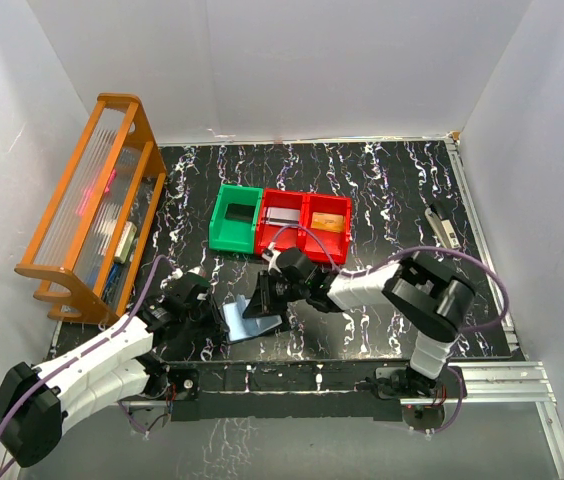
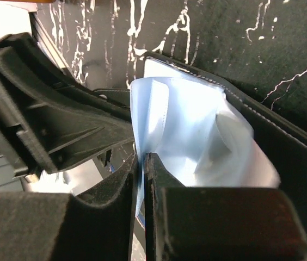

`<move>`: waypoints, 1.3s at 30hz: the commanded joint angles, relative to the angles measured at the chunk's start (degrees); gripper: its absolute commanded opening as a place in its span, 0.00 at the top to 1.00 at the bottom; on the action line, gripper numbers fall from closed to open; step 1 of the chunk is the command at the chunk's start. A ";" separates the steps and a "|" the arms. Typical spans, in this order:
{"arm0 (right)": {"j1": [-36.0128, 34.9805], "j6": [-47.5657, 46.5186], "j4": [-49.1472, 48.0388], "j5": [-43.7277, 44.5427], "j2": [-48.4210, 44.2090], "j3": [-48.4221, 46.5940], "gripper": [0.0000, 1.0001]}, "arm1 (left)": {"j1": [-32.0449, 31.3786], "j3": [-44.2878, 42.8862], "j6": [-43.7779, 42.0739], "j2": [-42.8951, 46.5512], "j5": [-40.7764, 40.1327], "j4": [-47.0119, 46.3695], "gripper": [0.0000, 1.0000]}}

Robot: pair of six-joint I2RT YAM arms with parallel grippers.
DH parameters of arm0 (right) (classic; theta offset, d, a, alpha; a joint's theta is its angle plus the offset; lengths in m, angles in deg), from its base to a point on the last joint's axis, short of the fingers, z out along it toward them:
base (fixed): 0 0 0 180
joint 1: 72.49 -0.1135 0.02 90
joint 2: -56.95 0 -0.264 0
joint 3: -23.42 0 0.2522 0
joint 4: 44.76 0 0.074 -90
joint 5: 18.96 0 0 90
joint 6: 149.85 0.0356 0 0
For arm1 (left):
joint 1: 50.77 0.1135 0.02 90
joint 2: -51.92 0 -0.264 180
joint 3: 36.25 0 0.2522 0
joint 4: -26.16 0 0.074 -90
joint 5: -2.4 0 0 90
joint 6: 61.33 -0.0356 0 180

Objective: Take the credit cards out of the card holder
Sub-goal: Reset both arms

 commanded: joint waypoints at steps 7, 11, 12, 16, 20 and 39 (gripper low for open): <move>-0.48 1.39 -2.09 1.95 0.58 -1.27 0.91 | -0.13 -0.16 -0.84 0.19 1.37 -0.20 0.84; -0.45 -0.31 5.82 10.93 -5.46 -0.66 0.88 | -0.11 -0.49 -0.89 0.39 1.22 0.10 0.84; -0.37 -0.28 6.53 12.63 -6.72 0.05 0.87 | -0.11 -0.67 -0.93 0.39 1.12 0.19 0.84; -0.40 1.46 9.51 18.19 -10.38 2.92 0.86 | -0.11 -1.80 -1.06 0.81 0.80 0.64 0.74; -0.40 3.42 8.16 18.08 -10.75 6.29 0.86 | -0.11 -3.97 -1.11 2.84 0.88 1.03 0.51; -0.36 7.83 1.23 16.59 -12.57 15.12 0.87 | -0.11 0.15 -0.50 -1.84 2.05 -8.45 0.38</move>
